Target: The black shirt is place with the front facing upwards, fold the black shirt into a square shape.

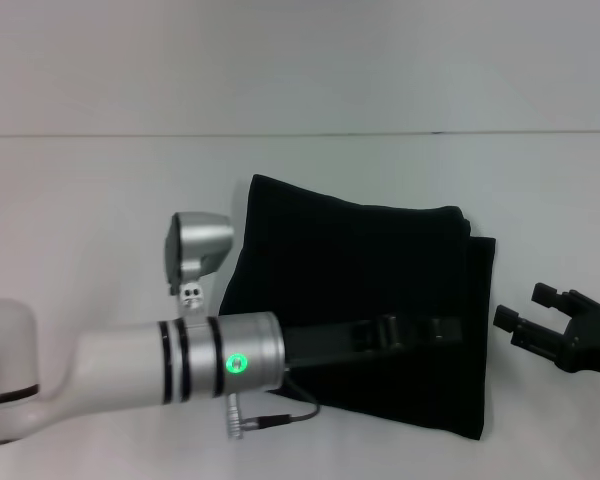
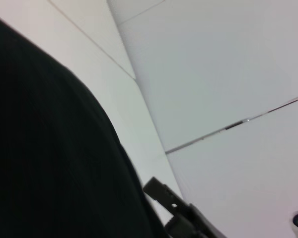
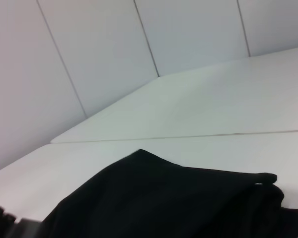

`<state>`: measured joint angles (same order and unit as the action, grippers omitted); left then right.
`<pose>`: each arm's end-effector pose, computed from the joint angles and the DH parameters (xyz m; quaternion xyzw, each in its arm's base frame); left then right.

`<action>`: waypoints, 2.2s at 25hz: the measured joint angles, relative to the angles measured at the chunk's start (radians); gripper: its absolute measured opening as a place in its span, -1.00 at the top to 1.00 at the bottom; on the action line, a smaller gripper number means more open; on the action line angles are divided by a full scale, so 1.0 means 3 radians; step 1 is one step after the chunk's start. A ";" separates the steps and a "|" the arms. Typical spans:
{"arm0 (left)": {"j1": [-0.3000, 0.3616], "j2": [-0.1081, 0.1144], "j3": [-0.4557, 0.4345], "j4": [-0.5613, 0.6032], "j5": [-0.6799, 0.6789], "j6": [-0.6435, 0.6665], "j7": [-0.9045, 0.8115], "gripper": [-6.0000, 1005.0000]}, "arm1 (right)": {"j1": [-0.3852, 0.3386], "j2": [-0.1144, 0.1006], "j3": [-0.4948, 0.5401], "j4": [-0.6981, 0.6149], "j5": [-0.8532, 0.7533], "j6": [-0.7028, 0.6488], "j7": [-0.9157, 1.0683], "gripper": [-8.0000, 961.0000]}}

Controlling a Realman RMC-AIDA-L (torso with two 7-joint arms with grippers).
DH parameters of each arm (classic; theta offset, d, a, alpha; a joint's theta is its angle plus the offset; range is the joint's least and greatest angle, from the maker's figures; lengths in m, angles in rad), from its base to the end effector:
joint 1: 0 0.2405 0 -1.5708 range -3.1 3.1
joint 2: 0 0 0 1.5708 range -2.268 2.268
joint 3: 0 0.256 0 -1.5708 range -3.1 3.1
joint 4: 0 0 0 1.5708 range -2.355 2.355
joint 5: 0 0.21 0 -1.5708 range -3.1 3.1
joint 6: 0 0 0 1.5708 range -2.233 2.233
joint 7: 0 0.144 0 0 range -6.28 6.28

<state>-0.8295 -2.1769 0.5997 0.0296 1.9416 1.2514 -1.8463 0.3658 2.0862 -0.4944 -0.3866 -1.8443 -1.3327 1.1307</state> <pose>-0.1834 0.3210 -0.1391 0.7678 0.5671 0.2918 0.0617 0.3447 0.2880 -0.0161 -0.8448 0.3416 0.2845 0.2977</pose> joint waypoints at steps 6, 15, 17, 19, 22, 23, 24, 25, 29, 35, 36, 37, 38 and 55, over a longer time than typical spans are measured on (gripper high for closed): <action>0.0263 0.0014 0.0004 0.0279 0.0000 0.0160 -0.0001 0.30 | 0.0045 0.0003 0.0045 -0.0017 0.0002 0.0063 0.0173 -0.79; 0.0739 0.0034 0.0060 0.1152 0.0012 0.0844 0.0693 -0.48 | 0.0253 -0.0344 0.0076 -0.0060 -0.0133 -0.0090 0.1920 -0.79; 0.0820 0.0039 0.0104 0.1318 0.0052 0.0885 0.0809 -0.72 | 0.0377 -0.0458 -0.0003 -0.0091 -0.0238 -0.0125 0.2416 -0.79; 0.0861 0.0040 0.0140 0.1401 0.0119 0.0890 0.0982 -0.76 | 0.0521 -0.0551 -0.0101 -0.0120 -0.0349 -0.0148 0.2844 -0.79; 0.0934 0.0030 0.0129 0.1422 0.0164 0.0903 0.1461 -0.81 | 0.0697 -0.0597 -0.0249 -0.0200 -0.0459 -0.0295 0.3152 -0.79; 0.0966 0.0026 0.0108 0.1429 0.0159 0.0907 0.1573 -0.83 | 0.0755 -0.0587 -0.0324 -0.0272 -0.0498 -0.0408 0.3152 -0.79; 0.1000 0.0025 0.0055 0.1438 0.0151 0.0911 0.1688 -0.84 | 0.0793 -0.0564 -0.0396 -0.0357 -0.0539 -0.0527 0.3085 -0.79; 0.1016 0.0026 0.0017 0.1444 0.0144 0.0912 0.1737 -0.86 | 0.0817 -0.0531 -0.0467 -0.0455 -0.0573 -0.0607 0.2983 -0.79; 0.1089 0.0038 -0.0337 0.1484 0.0138 0.0938 0.1977 -0.91 | 0.0775 -0.0316 -0.0689 -0.0830 -0.0681 -0.0683 0.2328 -0.79; 0.1159 0.0058 -0.0569 0.1624 0.0136 0.0867 0.1989 -0.89 | 0.0555 0.0009 -0.0738 -0.1133 -0.0774 -0.0322 0.1152 -0.79; 0.1166 0.0062 -0.0605 0.1628 0.0136 0.0865 0.1989 -0.89 | 0.0543 0.0027 -0.0751 -0.1073 -0.0765 -0.0260 0.0956 -0.79; 0.1173 0.0066 -0.0650 0.1630 0.0135 0.0864 0.1986 -0.89 | 0.0539 0.0033 -0.0760 -0.1027 -0.0758 -0.0227 0.0832 -0.79; 0.1179 0.0068 -0.0695 0.1630 0.0135 0.0863 0.1984 -0.89 | 0.0539 0.0035 -0.0756 -0.0967 -0.0751 -0.0212 0.0726 -0.79; 0.1149 0.0051 -0.0843 0.1522 0.0007 0.0824 0.1967 -0.89 | 0.0249 0.0027 -0.0741 -0.0520 0.0036 -0.0158 -0.0496 -0.79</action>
<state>-0.4847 -2.1617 0.3468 0.4861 1.9437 1.4986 -1.2564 0.4406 2.0944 -0.7166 -0.5424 -1.8335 -1.3799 0.9818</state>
